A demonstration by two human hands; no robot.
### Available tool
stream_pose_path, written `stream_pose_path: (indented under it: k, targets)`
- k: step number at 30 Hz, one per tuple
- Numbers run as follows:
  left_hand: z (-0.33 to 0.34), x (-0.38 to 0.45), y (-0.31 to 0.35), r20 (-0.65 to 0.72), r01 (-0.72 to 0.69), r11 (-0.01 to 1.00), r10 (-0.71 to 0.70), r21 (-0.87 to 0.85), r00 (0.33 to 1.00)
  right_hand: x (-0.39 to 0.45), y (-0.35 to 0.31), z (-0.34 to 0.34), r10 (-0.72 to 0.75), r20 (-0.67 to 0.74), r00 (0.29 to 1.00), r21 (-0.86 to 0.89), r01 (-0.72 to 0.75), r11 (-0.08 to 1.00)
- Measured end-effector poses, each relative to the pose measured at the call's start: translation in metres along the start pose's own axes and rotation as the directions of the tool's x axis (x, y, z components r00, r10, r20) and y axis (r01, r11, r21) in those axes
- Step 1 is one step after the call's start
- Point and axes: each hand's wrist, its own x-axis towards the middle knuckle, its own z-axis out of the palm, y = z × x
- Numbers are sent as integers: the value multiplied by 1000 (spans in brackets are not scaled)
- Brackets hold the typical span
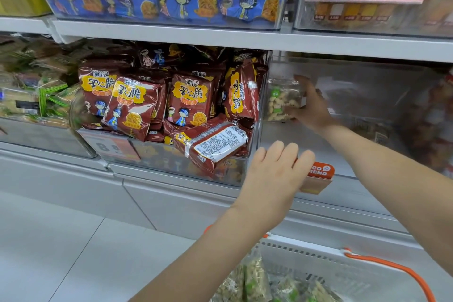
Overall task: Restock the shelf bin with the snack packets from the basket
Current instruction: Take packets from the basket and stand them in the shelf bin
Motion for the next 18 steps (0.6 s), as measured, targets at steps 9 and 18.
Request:
stream_pose_path:
  k: [9,18]
  targets:
    - [-1,0,0,7,-4,1000,4,-3,1000,-5,-7,5,64,-98,993,113,-53,992]
    - [-3,1,-1,12,-9,1000,9,8,1000,-8,-12,-3,171,-29,985,112,-167,980]
